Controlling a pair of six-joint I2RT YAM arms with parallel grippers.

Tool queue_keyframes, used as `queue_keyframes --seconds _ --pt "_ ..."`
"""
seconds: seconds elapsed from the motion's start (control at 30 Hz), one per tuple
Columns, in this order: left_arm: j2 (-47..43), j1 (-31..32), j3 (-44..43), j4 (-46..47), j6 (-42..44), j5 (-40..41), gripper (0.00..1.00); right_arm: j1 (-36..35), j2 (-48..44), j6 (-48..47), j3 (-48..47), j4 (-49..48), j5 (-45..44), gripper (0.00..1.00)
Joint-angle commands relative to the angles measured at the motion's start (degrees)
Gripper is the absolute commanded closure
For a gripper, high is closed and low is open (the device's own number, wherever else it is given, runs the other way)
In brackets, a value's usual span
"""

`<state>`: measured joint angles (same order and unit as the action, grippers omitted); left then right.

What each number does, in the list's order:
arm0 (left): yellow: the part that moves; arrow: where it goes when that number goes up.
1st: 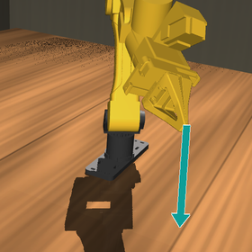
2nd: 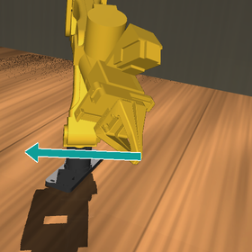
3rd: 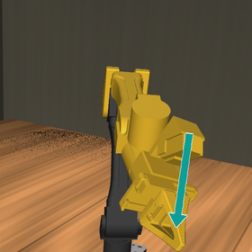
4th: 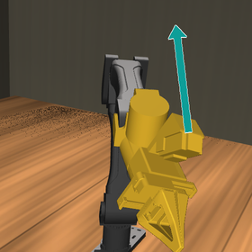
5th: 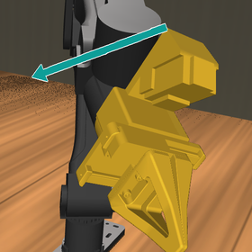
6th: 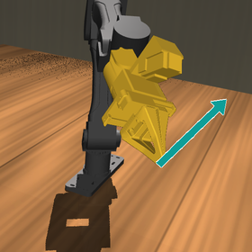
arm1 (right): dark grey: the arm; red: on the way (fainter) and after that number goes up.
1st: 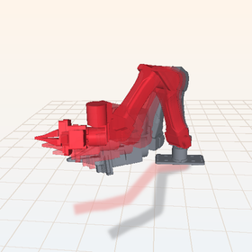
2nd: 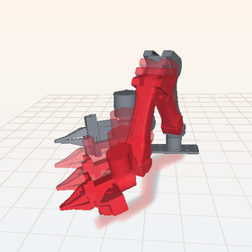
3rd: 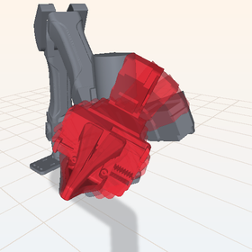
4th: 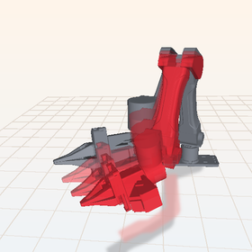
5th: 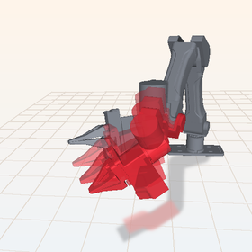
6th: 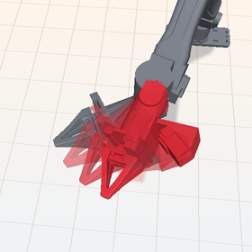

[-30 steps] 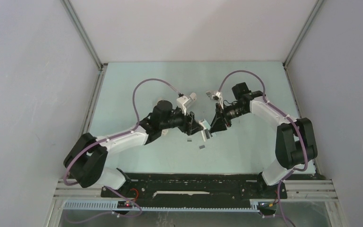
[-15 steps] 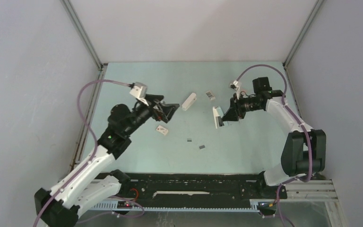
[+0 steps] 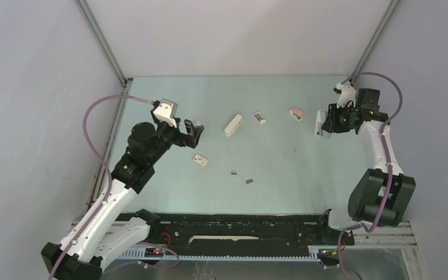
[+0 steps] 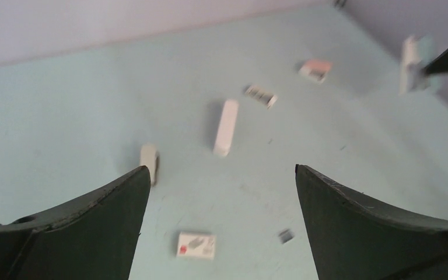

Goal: Unload the staples from the stapler
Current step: Place the stapler at the center of the board.

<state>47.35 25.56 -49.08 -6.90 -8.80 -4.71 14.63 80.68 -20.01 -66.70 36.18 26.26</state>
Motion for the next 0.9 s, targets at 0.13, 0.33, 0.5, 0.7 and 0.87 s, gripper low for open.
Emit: queue_keyframes --seconds 0.13,0.33,0.5,0.7,0.87 --pt "-3.74 -0.36 4.95 0.10 7.11 6.31 0.00 -0.56 20.81 5.78 -23.22 12.73 -14.45 1.00" --pt "-3.34 -0.03 5.66 0.70 7.09 5.31 0.00 -2.82 34.90 6.67 -40.05 20.88 -20.88 1.00" --pt "-3.15 0.11 5.73 0.66 7.59 6.41 0.00 -5.14 42.56 7.10 -48.20 22.33 -26.02 0.96" --pt "-2.69 0.11 5.88 0.66 8.02 7.29 0.00 -6.22 48.63 7.19 -53.28 24.25 -26.26 0.82" --pt "-2.51 0.17 5.84 0.66 8.25 7.97 0.00 -6.50 50.23 7.31 -55.62 24.79 -26.10 0.69"
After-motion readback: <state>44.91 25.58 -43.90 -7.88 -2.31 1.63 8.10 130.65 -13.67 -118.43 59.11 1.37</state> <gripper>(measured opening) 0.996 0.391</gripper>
